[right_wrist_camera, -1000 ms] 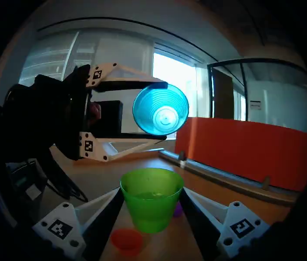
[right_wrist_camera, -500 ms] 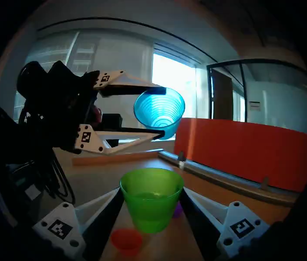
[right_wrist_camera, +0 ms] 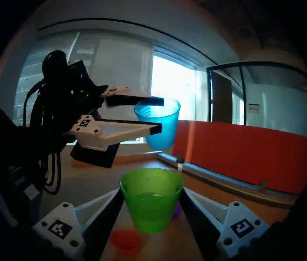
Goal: Pour water
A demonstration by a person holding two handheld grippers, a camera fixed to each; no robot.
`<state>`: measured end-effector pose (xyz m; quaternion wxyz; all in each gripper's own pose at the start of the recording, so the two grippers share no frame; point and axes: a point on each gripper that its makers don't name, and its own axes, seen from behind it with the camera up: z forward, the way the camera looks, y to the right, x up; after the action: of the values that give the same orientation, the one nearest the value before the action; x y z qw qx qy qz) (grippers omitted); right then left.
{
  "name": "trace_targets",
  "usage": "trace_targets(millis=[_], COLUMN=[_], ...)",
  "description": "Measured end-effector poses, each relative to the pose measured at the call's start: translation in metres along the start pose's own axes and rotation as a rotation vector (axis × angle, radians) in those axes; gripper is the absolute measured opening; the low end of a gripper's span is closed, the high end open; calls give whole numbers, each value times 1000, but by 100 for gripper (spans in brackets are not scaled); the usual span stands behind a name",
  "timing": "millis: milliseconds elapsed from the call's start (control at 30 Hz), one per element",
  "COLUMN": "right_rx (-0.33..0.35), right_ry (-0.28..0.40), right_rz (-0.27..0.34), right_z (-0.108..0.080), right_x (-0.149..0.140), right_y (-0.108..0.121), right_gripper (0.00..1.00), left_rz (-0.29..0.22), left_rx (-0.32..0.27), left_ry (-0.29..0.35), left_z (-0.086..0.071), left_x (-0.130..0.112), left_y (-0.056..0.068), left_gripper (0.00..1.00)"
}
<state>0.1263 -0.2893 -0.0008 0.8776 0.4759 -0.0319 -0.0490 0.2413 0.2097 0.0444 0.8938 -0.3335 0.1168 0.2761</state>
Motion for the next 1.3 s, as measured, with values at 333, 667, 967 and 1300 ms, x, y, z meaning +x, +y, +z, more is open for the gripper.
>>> trace_targets(millis=[333,667,967,1300], right_rx=[-5,0,-1,-4], right_ry=[6,14,11,-24], right_rz=[-5,-7,-4,13], right_z=[-1,-1,-1,-6], right_x=[3,9,12,6], right_y=[0,-3,-5,-1], right_gripper=[90,90,90,90], left_rz=[-235,-490,-511,-493], left_rx=[10,-16,-12,-31], left_ry=[-36,-54,-78,-151], left_z=[-1,1,-3,-15], left_x=[-14,-28,-39,-61], left_y=[-9,-9,-11,-4], left_gripper=[87,87,87,87])
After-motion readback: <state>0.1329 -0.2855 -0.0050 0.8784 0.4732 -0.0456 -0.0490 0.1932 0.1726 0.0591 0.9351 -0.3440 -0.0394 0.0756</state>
